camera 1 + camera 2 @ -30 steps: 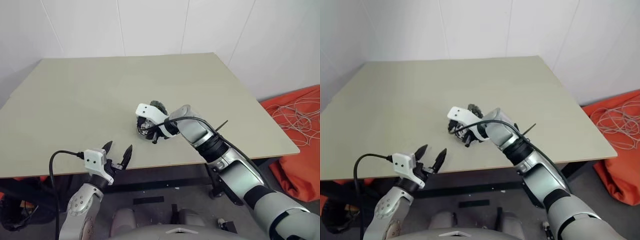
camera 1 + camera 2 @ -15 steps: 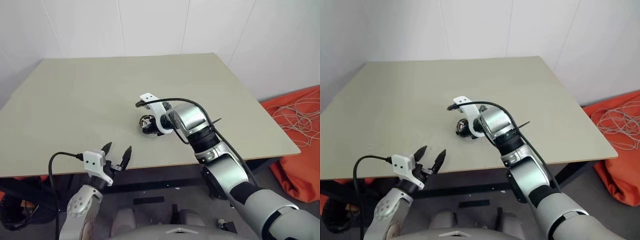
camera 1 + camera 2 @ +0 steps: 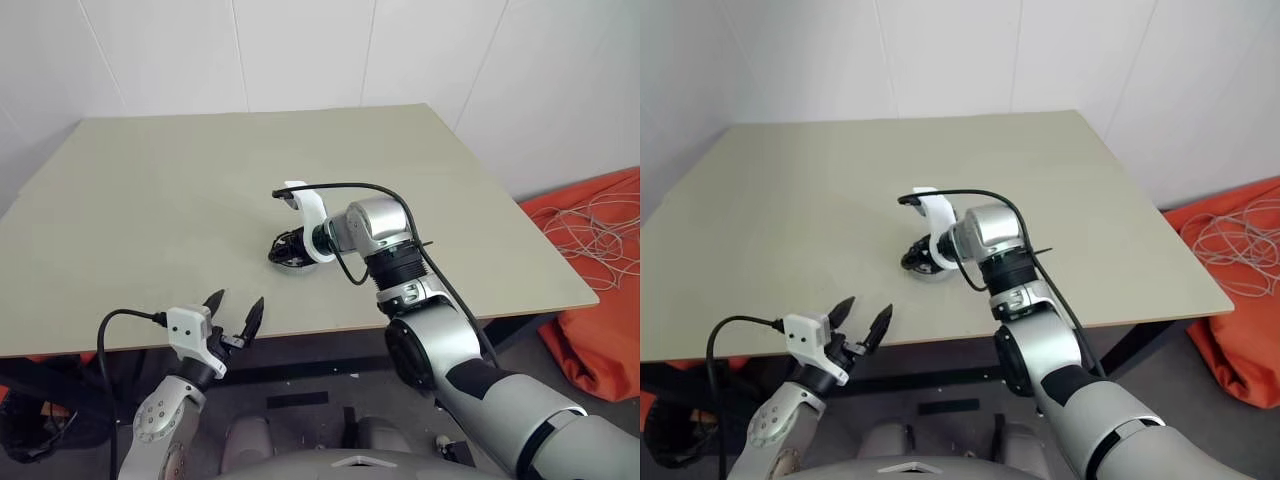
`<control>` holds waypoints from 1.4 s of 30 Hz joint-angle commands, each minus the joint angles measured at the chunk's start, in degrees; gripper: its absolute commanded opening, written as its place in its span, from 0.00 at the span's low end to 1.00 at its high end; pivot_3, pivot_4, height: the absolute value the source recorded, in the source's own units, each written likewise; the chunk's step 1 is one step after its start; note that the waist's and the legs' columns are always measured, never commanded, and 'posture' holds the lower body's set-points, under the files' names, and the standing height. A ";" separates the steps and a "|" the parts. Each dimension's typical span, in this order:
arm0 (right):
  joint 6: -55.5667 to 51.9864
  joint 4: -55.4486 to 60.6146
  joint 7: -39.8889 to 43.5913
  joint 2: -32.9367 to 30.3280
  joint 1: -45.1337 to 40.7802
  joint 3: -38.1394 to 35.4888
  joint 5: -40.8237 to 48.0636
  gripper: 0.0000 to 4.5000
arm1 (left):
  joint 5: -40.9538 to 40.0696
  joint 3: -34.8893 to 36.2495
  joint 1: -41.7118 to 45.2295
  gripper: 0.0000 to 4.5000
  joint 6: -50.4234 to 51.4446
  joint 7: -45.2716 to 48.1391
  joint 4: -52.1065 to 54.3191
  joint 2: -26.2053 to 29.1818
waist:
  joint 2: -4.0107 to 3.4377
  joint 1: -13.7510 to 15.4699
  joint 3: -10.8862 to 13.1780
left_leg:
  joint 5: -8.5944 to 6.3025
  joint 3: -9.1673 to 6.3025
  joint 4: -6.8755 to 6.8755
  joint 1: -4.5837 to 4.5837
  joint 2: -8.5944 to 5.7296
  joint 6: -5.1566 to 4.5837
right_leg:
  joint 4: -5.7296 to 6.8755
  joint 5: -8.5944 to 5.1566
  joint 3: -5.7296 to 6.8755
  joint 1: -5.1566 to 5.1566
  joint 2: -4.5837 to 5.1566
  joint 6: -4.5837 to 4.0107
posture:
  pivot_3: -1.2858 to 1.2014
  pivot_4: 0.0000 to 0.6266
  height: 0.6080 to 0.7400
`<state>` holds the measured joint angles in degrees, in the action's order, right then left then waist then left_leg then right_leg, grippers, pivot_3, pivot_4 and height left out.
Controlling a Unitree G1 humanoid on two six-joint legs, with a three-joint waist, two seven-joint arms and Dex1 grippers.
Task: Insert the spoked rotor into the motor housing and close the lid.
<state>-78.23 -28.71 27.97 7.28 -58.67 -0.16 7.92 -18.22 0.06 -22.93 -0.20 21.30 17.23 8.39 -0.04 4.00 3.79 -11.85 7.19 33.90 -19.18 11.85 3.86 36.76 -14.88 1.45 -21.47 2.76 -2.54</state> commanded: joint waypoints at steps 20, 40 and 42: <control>69.28 -2.08 -1.78 -21.55 2.31 22.70 -22.17 0.45 | -0.09 -0.69 1.65 1.00 1.26 -0.53 3.49 0.11 | 0.06 0.12 -0.03 | 0.05 0.07 0.02 -0.43 -0.07 0.08 | -0.06 0.00 0.01 -0.11 0.07 0.00 | 0.52 0.00 1.00; 61.62 8.46 18.56 -23.45 15.20 16.24 -11.47 0.01 | -0.87 0.44 1.78 1.00 0.86 0.17 2.99 1.36 | 0.06 -0.05 -0.03 | -0.12 0.11 0.32 -0.74 0.02 -0.26 | 0.03 0.08 0.01 -0.44 -0.21 -0.14 | 0.52 0.00 1.00; 60.07 10.69 17.37 -21.82 16.69 15.72 -10.82 0.01 | -0.93 0.55 2.19 1.00 0.93 0.22 2.68 1.43 | 0.06 -0.05 -0.03 | -0.12 0.11 0.32 -0.72 0.02 -0.26 | 0.04 0.09 0.01 -0.45 -0.21 -0.14 | 0.52 0.00 1.00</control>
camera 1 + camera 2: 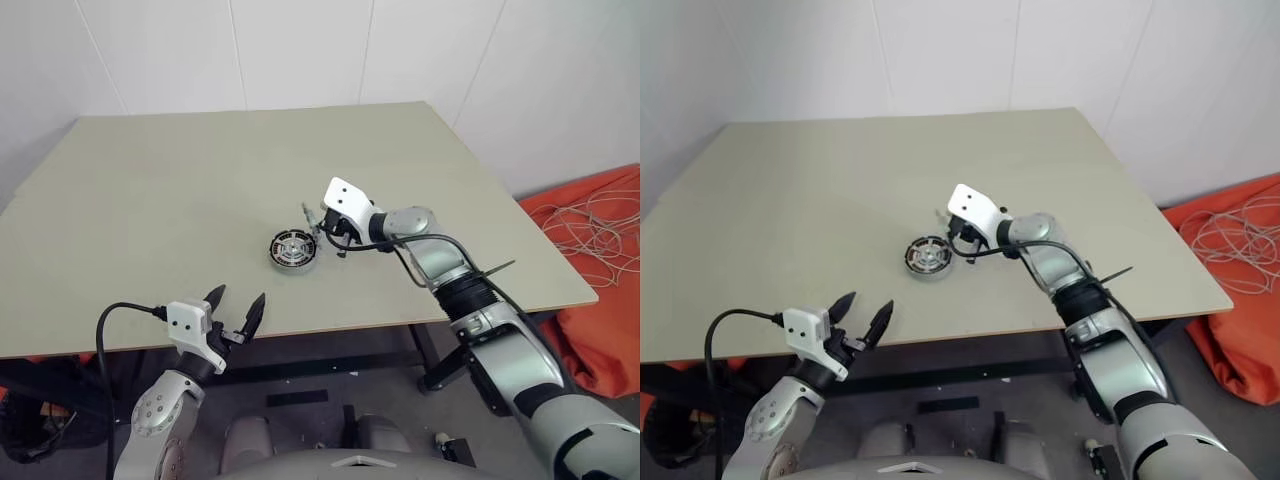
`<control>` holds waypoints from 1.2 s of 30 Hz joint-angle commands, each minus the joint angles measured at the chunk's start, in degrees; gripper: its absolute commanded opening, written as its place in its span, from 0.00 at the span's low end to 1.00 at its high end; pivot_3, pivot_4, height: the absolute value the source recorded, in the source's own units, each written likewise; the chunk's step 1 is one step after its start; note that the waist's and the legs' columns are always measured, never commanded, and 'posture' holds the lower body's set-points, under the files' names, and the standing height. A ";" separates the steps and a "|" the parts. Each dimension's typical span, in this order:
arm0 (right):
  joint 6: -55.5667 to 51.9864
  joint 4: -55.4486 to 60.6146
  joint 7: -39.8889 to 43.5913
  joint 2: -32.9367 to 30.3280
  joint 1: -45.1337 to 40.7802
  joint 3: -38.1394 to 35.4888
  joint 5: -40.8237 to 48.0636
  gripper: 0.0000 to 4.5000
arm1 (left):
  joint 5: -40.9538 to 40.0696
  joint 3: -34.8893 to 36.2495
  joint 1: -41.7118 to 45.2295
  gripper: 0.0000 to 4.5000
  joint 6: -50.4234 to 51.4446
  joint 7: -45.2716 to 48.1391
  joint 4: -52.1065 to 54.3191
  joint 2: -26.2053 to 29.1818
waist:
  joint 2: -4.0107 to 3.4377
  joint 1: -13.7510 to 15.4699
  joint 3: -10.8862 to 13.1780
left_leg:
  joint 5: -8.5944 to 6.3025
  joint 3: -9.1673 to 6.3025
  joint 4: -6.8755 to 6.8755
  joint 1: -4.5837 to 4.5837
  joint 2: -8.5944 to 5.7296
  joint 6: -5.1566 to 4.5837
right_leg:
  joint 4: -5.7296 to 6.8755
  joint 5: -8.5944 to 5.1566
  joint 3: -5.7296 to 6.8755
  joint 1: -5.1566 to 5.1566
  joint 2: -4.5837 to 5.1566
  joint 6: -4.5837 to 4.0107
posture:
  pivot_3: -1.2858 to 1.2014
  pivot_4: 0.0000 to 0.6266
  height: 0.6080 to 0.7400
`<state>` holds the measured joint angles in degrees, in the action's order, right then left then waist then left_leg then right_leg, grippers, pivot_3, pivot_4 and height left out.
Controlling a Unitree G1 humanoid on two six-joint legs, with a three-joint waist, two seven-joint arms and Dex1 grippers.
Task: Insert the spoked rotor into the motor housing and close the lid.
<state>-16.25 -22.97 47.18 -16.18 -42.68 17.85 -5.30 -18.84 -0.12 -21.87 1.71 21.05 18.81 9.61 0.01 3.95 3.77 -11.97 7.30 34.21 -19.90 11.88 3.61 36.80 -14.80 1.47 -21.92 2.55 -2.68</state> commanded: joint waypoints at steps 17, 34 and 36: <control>-9.59 9.56 -2.57 6.03 2.07 -1.09 4.42 0.01 | 0.26 0.33 3.81 1.00 -0.71 1.79 -1.30 0.61 | 0.00 -0.03 0.00 | 0.01 -0.02 -0.01 0.02 0.00 0.03 | 0.00 0.00 0.00 0.01 0.00 0.01 | 0.52 0.00 1.00; -6.39 -0.98 -4.32 9.98 3.34 2.26 2.75 0.01 | -0.22 0.15 3.08 1.00 1.29 1.10 1.94 1.27 | 0.01 -0.04 -0.03 | 0.01 -0.02 -0.02 0.18 -0.01 0.03 | 0.00 0.00 0.00 0.20 0.01 0.01 | 0.52 0.00 1.00; -7.12 1.74 -2.08 9.54 3.44 1.09 5.01 0.01 | -0.31 0.26 2.92 1.00 1.53 1.01 2.29 1.28 | 0.00 -0.04 -0.03 | 0.00 -0.02 -0.03 0.34 -0.01 0.02 | 0.00 -0.01 0.00 0.39 0.01 0.01 | 0.52 0.00 1.00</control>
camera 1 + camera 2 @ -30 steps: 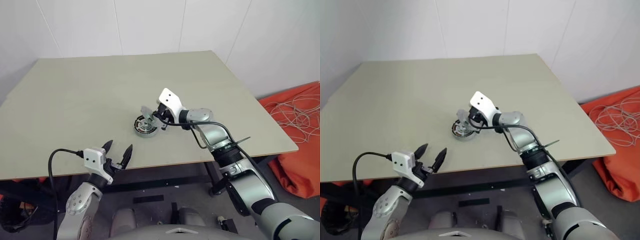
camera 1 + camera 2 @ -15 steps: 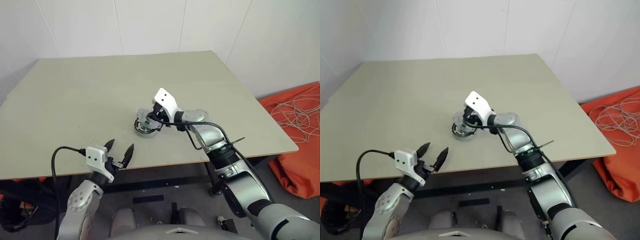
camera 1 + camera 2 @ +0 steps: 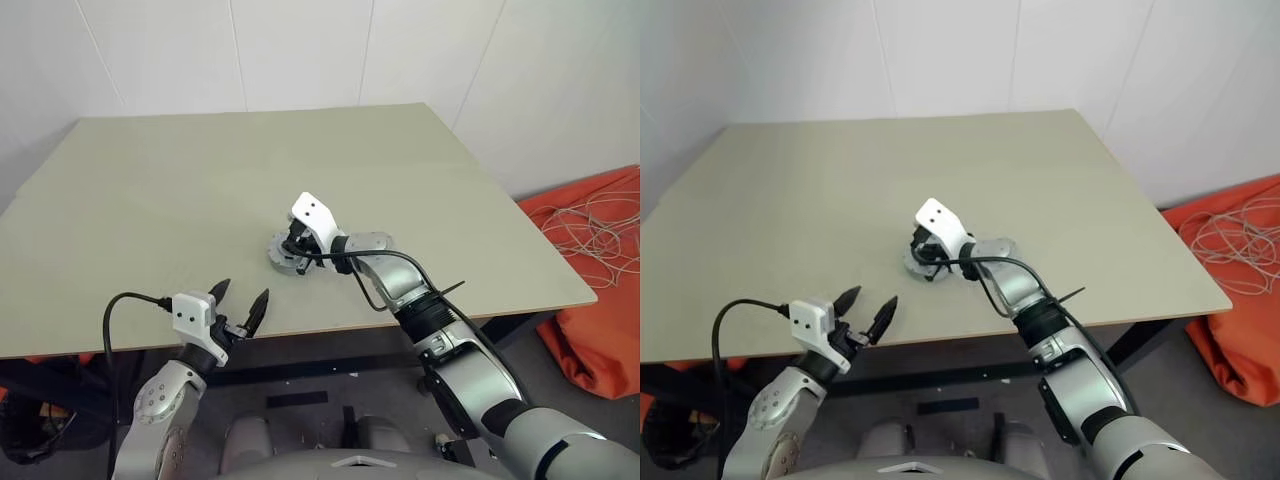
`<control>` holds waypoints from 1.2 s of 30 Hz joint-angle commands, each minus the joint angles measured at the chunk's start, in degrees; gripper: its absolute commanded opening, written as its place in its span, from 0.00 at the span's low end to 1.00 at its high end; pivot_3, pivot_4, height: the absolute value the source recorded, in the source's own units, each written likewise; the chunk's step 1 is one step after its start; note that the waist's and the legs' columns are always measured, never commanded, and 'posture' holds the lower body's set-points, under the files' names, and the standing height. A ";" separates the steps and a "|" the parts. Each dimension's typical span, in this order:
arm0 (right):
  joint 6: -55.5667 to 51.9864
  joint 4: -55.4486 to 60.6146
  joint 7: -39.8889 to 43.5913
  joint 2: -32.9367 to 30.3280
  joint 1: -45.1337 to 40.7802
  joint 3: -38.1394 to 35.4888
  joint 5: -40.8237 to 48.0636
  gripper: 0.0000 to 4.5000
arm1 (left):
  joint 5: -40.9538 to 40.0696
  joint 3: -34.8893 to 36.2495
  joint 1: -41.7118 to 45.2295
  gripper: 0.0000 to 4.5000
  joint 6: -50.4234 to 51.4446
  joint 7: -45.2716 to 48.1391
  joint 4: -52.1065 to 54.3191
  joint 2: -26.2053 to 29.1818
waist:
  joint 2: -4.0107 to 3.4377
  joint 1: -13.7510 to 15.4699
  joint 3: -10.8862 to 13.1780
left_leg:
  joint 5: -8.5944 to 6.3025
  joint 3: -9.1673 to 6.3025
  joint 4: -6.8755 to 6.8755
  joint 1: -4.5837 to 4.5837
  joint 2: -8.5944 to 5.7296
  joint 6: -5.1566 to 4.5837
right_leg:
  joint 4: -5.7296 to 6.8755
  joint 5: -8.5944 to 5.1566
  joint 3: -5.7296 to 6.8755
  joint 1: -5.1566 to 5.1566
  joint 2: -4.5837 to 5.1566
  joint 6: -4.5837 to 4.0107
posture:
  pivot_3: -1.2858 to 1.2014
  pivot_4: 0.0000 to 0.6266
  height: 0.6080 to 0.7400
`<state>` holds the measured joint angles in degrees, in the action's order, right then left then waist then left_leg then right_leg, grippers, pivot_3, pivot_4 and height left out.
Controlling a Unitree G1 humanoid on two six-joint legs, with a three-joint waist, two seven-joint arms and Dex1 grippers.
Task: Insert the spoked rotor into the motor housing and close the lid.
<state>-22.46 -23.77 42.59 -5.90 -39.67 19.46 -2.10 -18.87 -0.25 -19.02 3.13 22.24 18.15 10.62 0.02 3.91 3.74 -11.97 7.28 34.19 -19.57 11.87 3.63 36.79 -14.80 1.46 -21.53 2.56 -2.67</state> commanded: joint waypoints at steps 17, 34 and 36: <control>2.22 -3.25 10.94 -3.80 -6.70 -3.12 5.98 0.99 | -0.43 0.48 0.37 1.00 1.37 -0.68 3.87 0.01 | 0.00 0.03 0.00 | 0.00 -0.02 0.00 -0.05 -0.01 -0.01 | -0.02 0.00 0.01 -0.01 0.00 0.00 | 0.52 0.00 1.00; 9.72 -16.99 11.88 -2.02 -11.57 -2.94 2.67 0.99 | 0.01 0.57 -1.39 1.00 -0.91 -0.58 2.80 -0.27 | 0.00 0.03 0.00 | -0.01 -0.02 0.00 -0.13 0.00 -0.02 | -0.02 0.00 0.02 -0.10 0.00 -0.01 | 0.52 0.00 1.00; 10.50 -18.30 12.35 -1.85 -11.93 -2.72 2.23 0.99 | 0.12 0.51 -1.68 1.00 -1.63 -0.38 2.28 -0.37 | -0.01 0.01 0.00 | -0.01 -0.02 0.00 -0.14 0.00 -0.02 | -0.02 0.00 0.02 -0.11 0.00 -0.01 | 0.52 0.00 1.00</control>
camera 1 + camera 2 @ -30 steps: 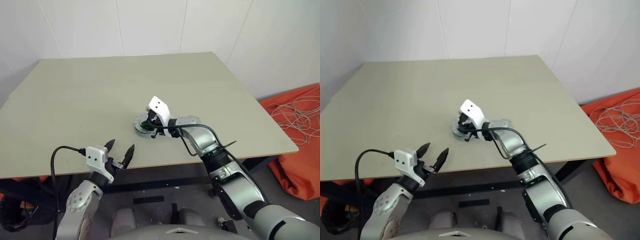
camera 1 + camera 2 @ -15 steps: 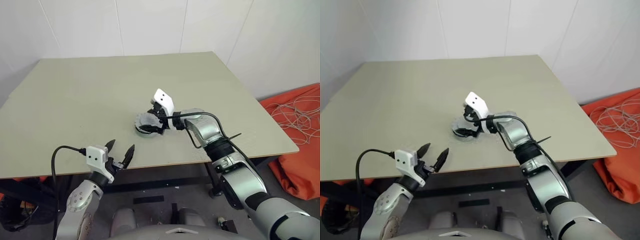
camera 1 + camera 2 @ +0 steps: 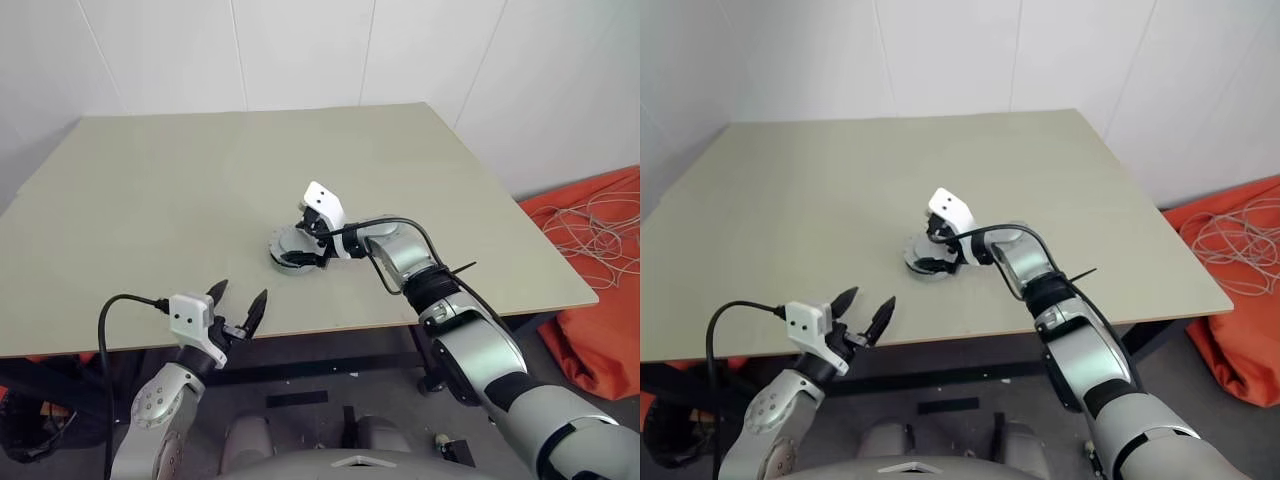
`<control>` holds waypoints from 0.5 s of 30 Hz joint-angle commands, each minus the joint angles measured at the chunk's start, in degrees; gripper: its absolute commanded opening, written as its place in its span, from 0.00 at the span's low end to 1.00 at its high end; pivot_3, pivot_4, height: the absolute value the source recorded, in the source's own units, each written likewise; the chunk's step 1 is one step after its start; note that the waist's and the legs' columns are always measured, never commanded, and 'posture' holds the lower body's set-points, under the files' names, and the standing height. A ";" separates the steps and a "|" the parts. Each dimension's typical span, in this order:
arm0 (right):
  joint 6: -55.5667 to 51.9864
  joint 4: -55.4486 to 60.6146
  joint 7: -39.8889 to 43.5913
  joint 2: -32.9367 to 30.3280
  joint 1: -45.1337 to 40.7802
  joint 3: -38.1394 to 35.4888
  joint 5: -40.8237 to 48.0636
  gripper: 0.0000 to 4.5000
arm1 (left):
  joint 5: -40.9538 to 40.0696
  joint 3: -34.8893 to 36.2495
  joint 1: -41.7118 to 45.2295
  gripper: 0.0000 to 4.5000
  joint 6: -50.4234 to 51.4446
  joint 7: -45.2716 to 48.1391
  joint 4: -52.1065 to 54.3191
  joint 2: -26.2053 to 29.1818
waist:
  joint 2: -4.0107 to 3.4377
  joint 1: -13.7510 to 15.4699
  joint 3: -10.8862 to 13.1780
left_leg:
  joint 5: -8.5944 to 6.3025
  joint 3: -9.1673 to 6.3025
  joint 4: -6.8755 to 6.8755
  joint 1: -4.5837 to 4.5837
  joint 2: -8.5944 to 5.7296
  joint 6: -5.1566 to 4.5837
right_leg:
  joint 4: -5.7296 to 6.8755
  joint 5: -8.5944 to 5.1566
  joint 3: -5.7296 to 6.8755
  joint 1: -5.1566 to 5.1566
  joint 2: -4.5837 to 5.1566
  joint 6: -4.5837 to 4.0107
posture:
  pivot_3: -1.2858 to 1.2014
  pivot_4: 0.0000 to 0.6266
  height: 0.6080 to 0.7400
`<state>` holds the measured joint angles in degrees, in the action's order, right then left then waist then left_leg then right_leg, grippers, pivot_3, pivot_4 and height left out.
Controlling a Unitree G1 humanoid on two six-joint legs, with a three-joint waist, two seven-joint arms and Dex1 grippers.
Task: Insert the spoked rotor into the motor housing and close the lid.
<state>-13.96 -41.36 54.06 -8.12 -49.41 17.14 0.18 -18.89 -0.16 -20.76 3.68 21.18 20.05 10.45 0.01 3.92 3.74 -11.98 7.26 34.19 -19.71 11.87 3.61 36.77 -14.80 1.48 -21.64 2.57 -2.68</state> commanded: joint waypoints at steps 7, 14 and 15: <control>1.64 -2.81 1.79 0.84 -2.68 -0.05 -1.26 0.86 | 0.43 0.35 -0.93 1.00 -4.58 1.38 -1.22 -0.49 | 0.00 -0.02 0.00 | 0.00 0.00 0.00 -0.01 0.01 0.00 | 0.00 0.00 0.00 -0.02 0.00 0.00 | 0.52 0.00 1.00; 0.60 -1.79 1.89 0.64 -1.99 -0.24 -1.67 0.71 | -0.02 0.85 -1.05 1.00 -6.05 2.26 -2.82 -0.30 | 0.00 -0.01 0.00 | 0.00 0.00 0.00 0.00 0.01 -0.01 | 0.00 0.00 0.00 -0.02 0.00 0.00 | 0.52 0.00 1.00; 0.57 -1.68 1.92 0.60 -1.92 -0.24 -1.69 0.71 | -0.06 0.90 -0.98 1.00 -6.17 2.38 -3.02 -0.29 | 0.00 -0.01 0.00 | 0.00 0.00 0.00 0.00 0.01 0.00 | 0.00 0.00 0.00 -0.02 0.00 0.00 | 0.52 0.00 1.00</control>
<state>-13.21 -44.44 55.48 -7.45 -50.41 17.16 -1.50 -18.81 0.04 -22.41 -0.96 23.05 16.29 10.01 0.01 3.91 3.74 -11.98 7.26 34.18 -19.71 11.88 3.61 36.78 -14.80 1.48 -21.66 2.57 -2.69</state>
